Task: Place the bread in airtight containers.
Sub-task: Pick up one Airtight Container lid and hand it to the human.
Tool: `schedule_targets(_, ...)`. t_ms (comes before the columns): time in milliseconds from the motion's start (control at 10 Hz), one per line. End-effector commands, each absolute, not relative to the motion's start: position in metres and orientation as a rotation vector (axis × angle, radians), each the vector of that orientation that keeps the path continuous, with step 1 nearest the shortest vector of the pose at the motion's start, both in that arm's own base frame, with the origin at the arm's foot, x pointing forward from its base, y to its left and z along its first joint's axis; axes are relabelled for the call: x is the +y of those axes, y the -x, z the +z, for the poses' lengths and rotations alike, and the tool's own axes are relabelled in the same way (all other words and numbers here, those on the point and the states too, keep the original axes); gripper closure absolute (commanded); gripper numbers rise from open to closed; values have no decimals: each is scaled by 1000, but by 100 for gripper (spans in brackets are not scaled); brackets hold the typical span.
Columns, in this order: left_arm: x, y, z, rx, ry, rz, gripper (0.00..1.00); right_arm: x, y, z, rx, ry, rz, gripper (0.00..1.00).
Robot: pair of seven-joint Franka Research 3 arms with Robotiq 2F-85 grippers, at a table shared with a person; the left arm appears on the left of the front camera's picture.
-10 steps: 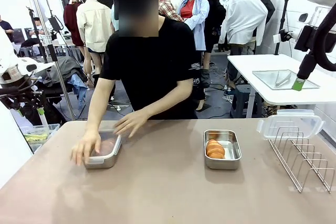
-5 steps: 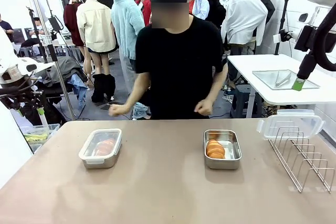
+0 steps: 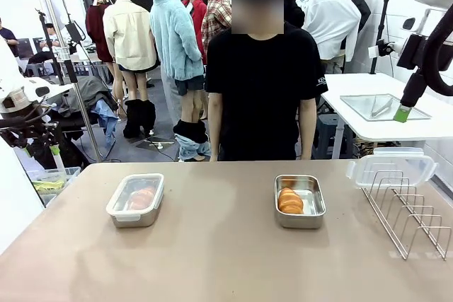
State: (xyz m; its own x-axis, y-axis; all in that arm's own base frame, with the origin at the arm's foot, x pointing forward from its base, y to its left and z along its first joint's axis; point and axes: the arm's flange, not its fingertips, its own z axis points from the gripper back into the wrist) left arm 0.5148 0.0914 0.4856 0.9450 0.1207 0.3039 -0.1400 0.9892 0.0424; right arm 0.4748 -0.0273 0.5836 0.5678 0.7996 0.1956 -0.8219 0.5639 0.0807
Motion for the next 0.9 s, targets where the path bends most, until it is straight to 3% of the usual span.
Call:
schedule_targets(0, 90, -515, 486, -307, -81, 151, 33, -26, -478, 586, -139, -178, 942, 0)
schedule_targets(800, 90, -515, 486, -307, -81, 151, 33, -26, -478, 586, -139, -178, 942, 0)
